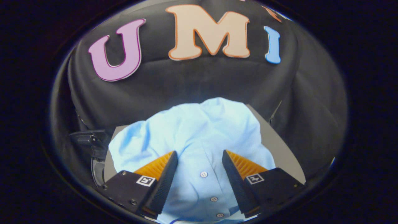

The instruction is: Put the clothes into the washing machine and then close the washing machine lid.

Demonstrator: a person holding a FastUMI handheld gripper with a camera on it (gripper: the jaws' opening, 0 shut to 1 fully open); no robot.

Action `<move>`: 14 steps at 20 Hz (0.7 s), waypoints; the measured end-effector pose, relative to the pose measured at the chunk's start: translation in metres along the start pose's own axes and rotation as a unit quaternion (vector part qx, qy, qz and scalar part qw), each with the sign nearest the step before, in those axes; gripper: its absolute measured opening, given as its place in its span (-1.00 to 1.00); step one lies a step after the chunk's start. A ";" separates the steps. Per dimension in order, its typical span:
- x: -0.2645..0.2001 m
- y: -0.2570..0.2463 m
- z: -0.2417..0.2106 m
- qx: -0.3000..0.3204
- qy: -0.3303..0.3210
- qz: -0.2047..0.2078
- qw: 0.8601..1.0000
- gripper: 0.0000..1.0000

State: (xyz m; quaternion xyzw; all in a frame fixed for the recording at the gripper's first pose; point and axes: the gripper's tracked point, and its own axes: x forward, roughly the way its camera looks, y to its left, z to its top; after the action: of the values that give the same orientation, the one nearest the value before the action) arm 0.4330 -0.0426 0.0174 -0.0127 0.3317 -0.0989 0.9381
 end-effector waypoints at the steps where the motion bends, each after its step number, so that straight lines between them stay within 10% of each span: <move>1: 0.002 -0.001 -0.002 -0.003 0.009 -0.004 1.000 -0.06; 6: 0.003 -0.005 0.002 0.003 -0.014 -0.034 0.999 -0.84; 14: -0.033 0.004 0.020 0.029 -0.089 -0.001 0.996 -0.95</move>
State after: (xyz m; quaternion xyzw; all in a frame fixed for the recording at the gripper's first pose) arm 0.4208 -0.0329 0.0533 0.0054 0.2437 -0.1078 0.9638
